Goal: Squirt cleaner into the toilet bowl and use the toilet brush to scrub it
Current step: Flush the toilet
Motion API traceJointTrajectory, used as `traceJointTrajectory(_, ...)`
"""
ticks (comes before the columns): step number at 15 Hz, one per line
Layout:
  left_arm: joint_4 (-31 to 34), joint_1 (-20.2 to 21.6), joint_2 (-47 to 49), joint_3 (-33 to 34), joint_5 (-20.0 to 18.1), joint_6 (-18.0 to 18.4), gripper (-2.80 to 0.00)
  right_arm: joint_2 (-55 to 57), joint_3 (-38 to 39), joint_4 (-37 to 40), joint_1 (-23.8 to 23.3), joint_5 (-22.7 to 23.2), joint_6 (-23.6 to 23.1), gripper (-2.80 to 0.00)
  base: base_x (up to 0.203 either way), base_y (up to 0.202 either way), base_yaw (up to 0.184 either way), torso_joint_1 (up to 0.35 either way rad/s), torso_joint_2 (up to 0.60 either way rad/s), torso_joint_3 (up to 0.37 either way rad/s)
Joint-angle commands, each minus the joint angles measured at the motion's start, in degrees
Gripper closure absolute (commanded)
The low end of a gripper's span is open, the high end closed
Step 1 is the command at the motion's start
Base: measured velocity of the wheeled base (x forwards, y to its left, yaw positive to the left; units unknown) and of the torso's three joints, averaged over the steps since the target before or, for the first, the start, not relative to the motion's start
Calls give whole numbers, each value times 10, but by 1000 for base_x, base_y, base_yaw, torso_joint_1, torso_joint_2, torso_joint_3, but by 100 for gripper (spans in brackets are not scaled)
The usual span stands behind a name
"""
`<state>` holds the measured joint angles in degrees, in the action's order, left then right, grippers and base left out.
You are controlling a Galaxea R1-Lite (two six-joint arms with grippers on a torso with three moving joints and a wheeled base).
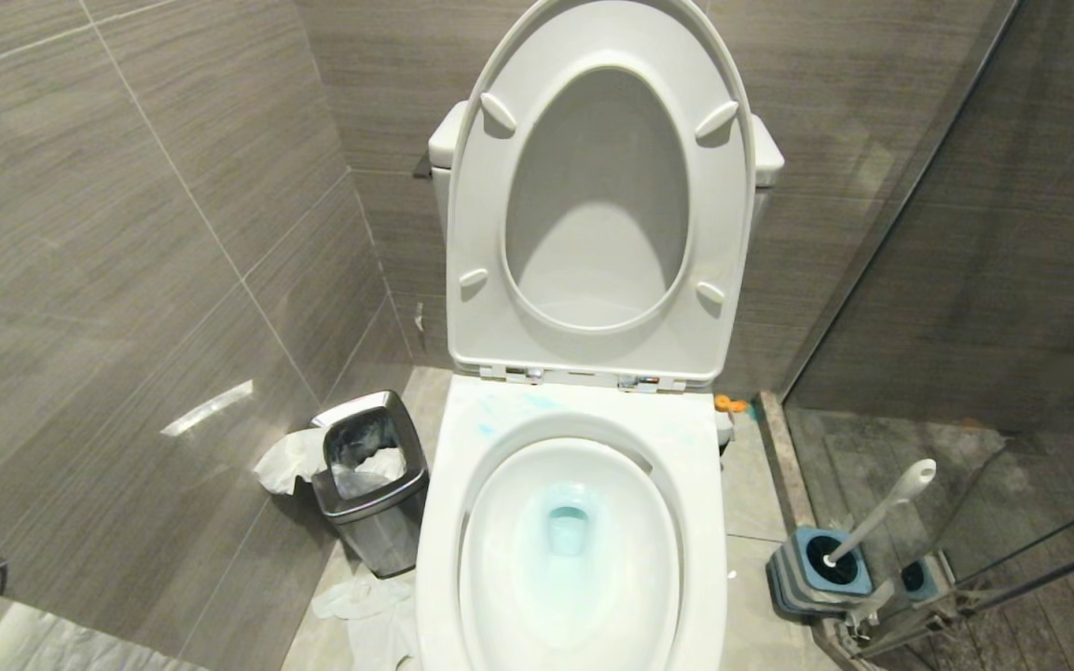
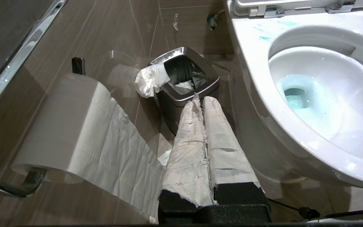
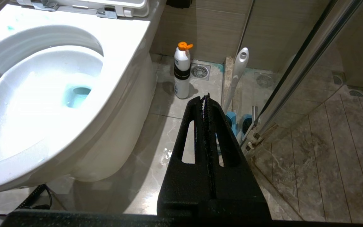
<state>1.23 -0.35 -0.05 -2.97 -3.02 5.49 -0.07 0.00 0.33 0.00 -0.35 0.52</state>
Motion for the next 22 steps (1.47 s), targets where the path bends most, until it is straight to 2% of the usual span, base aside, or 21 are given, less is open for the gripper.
traceJointTrajectory(1, 0, 0, 0, -6, -9, 1, 0, 1, 0, 0, 0, 0, 0, 0, 0, 0, 0, 0, 0, 0)
traceJointTrajectory(6, 45, 0, 13, -70, -48, 4, 0, 1, 0, 0, 0, 0, 0, 0, 0, 0, 0, 0, 0, 0)
traceJointTrajectory(8, 50, 0, 50, -113, -67, 7, 0, 1, 0, 0, 0, 0, 0, 0, 0, 0, 0, 0, 0, 0)
traceJointTrajectory(11, 48, 0, 113, -184, -74, 17, 0, 1, 0, 0, 0, 0, 0, 0, 0, 0, 0, 0, 0, 0)
traceJointTrajectory(19, 40, -1, 344, -391, -76, 21, 0, 1, 0, 0, 0, 0, 0, 0, 0, 0, 0, 0, 0, 0)
traceJointTrajectory(22, 29, -22, 457, -468, -99, 9, 0, 1, 0, 0, 0, 0, 0, 0, 0, 0, 0, 0, 0, 0)
